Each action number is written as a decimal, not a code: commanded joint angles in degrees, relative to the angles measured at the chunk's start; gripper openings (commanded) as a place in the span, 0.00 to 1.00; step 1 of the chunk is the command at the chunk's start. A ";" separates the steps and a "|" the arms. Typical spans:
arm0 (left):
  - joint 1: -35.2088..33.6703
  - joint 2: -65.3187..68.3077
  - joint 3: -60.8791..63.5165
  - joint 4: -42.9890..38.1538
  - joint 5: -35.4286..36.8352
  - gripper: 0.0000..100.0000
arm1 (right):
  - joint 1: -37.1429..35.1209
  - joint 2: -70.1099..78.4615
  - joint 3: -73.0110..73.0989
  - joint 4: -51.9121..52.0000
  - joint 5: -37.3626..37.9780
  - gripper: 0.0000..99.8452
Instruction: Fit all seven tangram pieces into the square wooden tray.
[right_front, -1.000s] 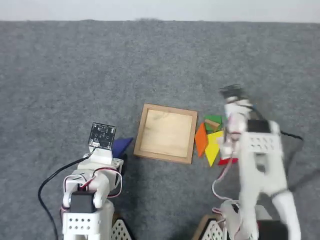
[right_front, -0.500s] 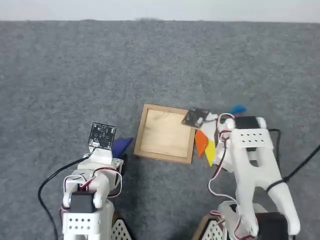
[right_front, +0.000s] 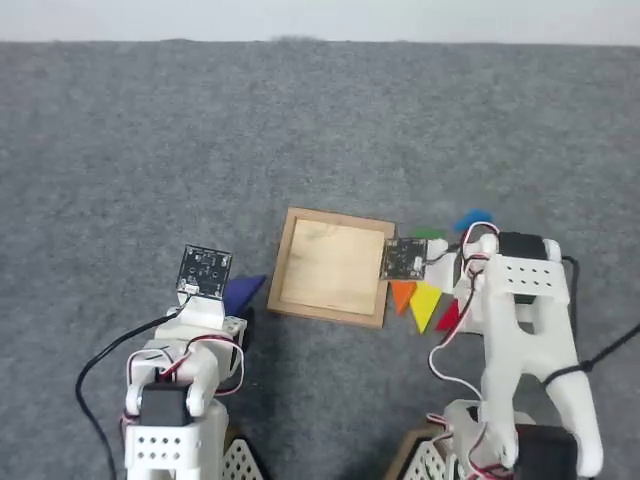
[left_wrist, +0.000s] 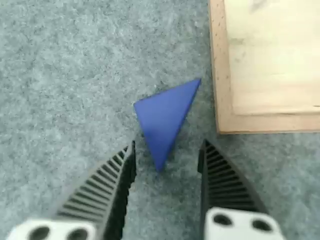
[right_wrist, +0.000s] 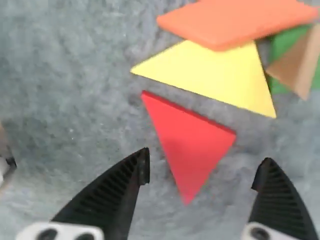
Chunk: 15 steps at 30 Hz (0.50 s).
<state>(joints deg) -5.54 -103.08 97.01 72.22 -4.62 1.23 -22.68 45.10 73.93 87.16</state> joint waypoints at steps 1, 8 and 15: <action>0.26 -1.05 -0.57 0.09 0.62 0.20 | 0.92 4.35 -2.20 -2.51 5.01 0.34; 0.26 -1.05 -0.57 0.09 0.62 0.20 | 1.98 15.25 -3.34 -11.56 5.19 0.34; 0.26 -1.05 -0.57 0.09 0.62 0.20 | 3.74 17.19 -3.78 -12.70 5.27 0.34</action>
<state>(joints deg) -5.54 -103.08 97.01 72.22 -4.62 3.87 -5.45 44.31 62.59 91.30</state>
